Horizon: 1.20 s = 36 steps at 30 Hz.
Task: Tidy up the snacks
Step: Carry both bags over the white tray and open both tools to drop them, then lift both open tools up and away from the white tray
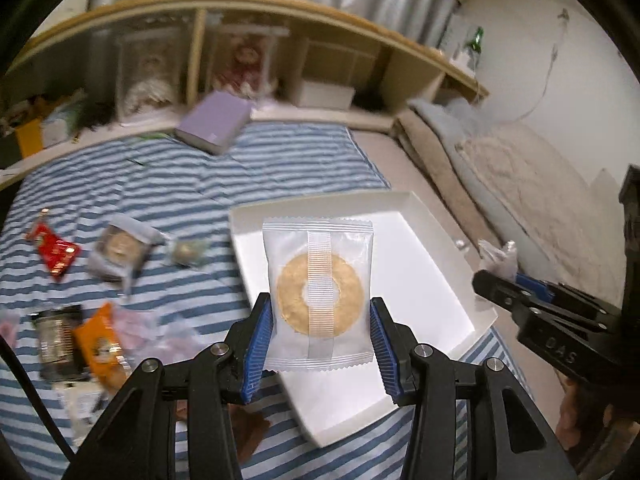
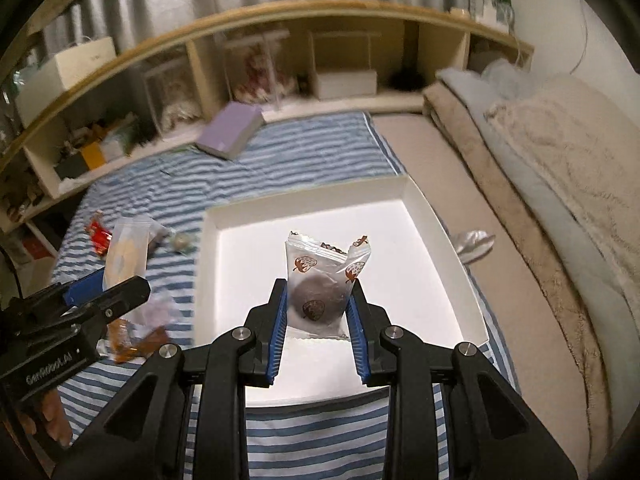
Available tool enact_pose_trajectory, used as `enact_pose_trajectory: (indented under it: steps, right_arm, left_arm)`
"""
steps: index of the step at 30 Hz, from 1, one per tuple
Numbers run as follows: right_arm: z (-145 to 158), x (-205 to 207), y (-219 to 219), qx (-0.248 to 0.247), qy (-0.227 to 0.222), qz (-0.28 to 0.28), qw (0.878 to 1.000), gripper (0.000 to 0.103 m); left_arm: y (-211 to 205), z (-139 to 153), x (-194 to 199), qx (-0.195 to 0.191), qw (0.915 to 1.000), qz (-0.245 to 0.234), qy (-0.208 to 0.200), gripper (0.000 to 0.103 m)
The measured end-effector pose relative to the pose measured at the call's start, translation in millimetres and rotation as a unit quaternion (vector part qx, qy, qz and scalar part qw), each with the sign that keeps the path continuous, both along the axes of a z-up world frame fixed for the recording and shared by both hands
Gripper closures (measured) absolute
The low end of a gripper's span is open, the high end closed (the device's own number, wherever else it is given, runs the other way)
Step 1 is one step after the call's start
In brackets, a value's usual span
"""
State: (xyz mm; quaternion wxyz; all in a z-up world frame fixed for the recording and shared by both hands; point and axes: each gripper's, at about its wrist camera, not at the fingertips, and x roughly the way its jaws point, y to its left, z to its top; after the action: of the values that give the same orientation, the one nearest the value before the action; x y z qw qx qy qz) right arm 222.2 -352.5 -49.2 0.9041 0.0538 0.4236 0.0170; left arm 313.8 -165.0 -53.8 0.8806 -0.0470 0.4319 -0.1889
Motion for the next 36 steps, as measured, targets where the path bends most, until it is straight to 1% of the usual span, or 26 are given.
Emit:
enact_pose_trajectory:
  steps: [3, 6, 11, 12, 14, 15, 16, 17, 19, 21, 22, 24, 26, 28, 30, 31, 33, 35, 36]
  right_arm:
    - [-21.2, 14.1, -11.6, -0.011, 0.021, -0.006, 1.0, 0.074]
    - [-39.9, 26.0, -21.4, 0.001, 0.037, -0.014, 0.999, 0.074]
    - [-59.1, 44.6, -33.0, 0.014, 0.05, -0.028, 0.998, 0.073]
    - [-61.0, 47.6, -33.9, 0.014, 0.052, -0.028, 0.998, 0.073]
    - [-65.2, 52.4, -35.4, 0.012, 0.056, -0.029, 0.998, 0.073]
    - [-66.7, 54.8, -36.3, 0.011, 0.057, -0.029, 0.998, 0.07]
    - [-66.7, 54.8, -35.6, 0.011, 0.058, -0.028, 0.998, 0.061]
    - [-66.7, 55.5, -36.1, 0.011, 0.058, -0.028, 0.998, 0.056]
    - [-66.1, 55.7, -37.5, 0.012, 0.053, -0.031, 0.998, 0.035]
    - [-65.3, 55.0, -37.7, 0.009, 0.052, -0.03, 0.998, 0.027]
    - [-64.5, 53.6, -37.8, 0.003, 0.051, -0.032, 0.998, 0.025]
    - [-63.5, 51.4, -37.9, -0.007, 0.051, -0.034, 0.998, 0.025]
    - [-62.9, 48.1, -39.0, -0.01, 0.052, -0.035, 0.998, 0.019]
    - [-62.2, 42.6, -39.7, -0.006, 0.051, -0.036, 0.998, 0.008]
    - [-62.2, 37.9, -39.9, -0.004, 0.053, -0.036, 0.998, 0.0]
    - [-62.3, 35.7, -39.9, -0.002, 0.055, -0.034, 0.998, 0.0]
    - [-62.0, 31.8, -39.8, 0.0, 0.058, -0.033, 0.998, 0.0]
    - [-61.9, 27.6, -38.7, -0.001, 0.062, -0.034, 0.997, 0.0]
    - [-61.2, 24.5, -38.4, -0.001, 0.062, -0.034, 0.997, 0.0]
  left_arm:
    - [-10.2, -18.2, 24.6, 0.006, 0.9999, -0.009, 0.008, 0.057]
    - [-18.2, -30.7, 47.1, 0.009, 0.9999, -0.011, 0.009, 0.057]
    - [-23.7, -49.7, 94.8, 0.011, 0.9998, -0.011, 0.016, 0.056]
    - [-22.4, -53.7, 107.1, 0.013, 0.9997, -0.012, 0.018, 0.055]
    - [-22.0, -57.3, 117.8, 0.021, 0.9996, -0.01, 0.017, 0.05]
    - [-21.2, -59.1, 122.5, 0.024, 0.9995, -0.011, 0.018, 0.038]
    - [-18.9, -60.4, 127.1, 0.025, 0.9995, -0.009, 0.018, 0.025]
    - [-19.3, -61.7, 126.0, 0.024, 0.9995, -0.007, 0.018, 0.021]
    - [-21.7, -65.4, 131.8, 0.022, 0.9995, -0.008, 0.021, 0.013]
    - [-22.0, -71.1, 134.6, 0.027, 0.9992, -0.01, 0.026, 0.006]
    - [-28.1, -71.6, 132.1, 0.03, 0.9991, -0.01, 0.027, 0.003]
    - [-27.6, -78.0, 138.8, 0.034, 0.9989, -0.009, 0.031, 0.0]
    - [-26.4, -83.9, 135.3, 0.037, 0.9986, -0.008, 0.037, 0.0]
    - [-27.1, -83.6, 130.4, 0.041, 0.9984, -0.008, 0.039, 0.0]
    - [-24.7, -85.5, 132.5, 0.045, 0.9982, -0.008, 0.038, 0.0]
    - [-27.3, -79.8, 117.7, 0.045, 0.9983, -0.008, 0.037, 0.0]
    - [-27.8, -76.6, 112.4, 0.047, 0.9983, -0.009, 0.035, 0.0]
    - [-32.0, -67.1, 92.9, 0.046, 0.9984, -0.009, 0.032, 0.0]
    - [-31.4, -66.5, 94.8, 0.046, 0.9984, -0.011, 0.03, 0.0]
